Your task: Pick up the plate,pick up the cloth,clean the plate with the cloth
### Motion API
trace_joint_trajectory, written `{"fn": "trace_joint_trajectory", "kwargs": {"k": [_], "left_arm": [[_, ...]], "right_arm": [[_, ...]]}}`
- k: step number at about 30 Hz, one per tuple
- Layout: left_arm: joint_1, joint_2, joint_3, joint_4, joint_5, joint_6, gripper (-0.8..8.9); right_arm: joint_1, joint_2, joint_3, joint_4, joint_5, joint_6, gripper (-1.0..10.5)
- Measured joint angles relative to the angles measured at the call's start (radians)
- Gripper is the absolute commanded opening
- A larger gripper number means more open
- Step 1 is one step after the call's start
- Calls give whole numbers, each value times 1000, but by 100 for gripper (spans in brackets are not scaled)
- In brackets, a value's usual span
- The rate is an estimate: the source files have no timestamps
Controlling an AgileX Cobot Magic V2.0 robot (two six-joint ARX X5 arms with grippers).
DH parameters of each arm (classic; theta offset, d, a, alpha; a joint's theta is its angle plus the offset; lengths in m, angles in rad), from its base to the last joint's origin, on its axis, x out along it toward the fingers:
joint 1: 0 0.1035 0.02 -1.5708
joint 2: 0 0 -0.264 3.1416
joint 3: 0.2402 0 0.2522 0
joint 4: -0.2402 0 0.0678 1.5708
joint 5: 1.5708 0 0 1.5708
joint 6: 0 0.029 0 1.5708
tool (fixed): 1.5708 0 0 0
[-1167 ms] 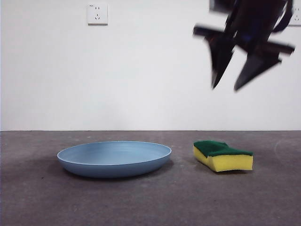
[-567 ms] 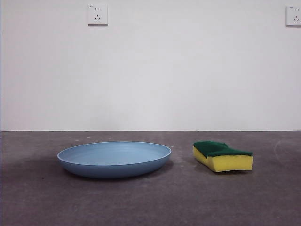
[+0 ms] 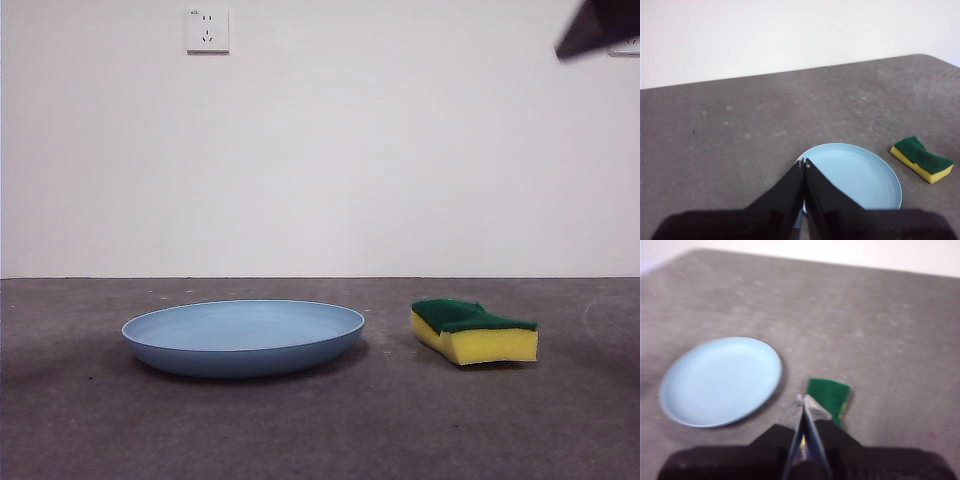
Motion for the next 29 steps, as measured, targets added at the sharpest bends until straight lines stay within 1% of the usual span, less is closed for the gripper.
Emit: {"fn": "trace_joint_trajectory", "kwargs": {"k": [3,13,23,26,29], "left_arm": [[0,0,1,-13,1,-6,-3],[0,0,1,-120,0,-6,-3],[0,-1,1,-130,-1,-6,-3],[30,-3,1,-127,-2,5,-3],[98,-5,-13,-53,0,5,-3]], "right_arm": [[0,5,0,8,33,0,1],[0,2,0,9,34,0,1],[0,2,0,9,34,0,1],[0,2,0,9,34,0,1],[0,2,0,9,34,0,1]]}}
